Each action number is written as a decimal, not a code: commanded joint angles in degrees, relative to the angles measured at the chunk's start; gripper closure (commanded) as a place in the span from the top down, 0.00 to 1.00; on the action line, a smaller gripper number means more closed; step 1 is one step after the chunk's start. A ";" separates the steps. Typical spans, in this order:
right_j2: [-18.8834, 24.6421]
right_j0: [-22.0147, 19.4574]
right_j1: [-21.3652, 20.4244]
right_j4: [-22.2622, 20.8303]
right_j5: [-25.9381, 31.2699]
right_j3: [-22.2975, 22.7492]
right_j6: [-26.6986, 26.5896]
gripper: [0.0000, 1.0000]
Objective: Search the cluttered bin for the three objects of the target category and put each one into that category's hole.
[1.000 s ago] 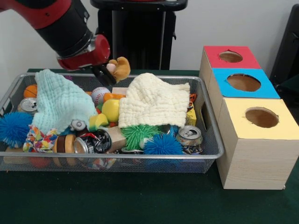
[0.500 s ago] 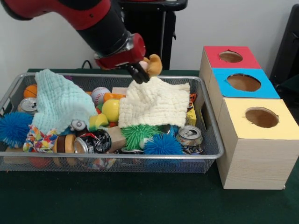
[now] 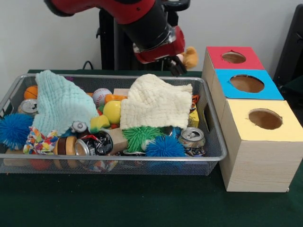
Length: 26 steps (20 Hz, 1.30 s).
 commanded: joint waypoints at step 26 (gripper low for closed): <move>13.43 -0.76 2.30 19.46 -22.90 20.21 8.49 0.00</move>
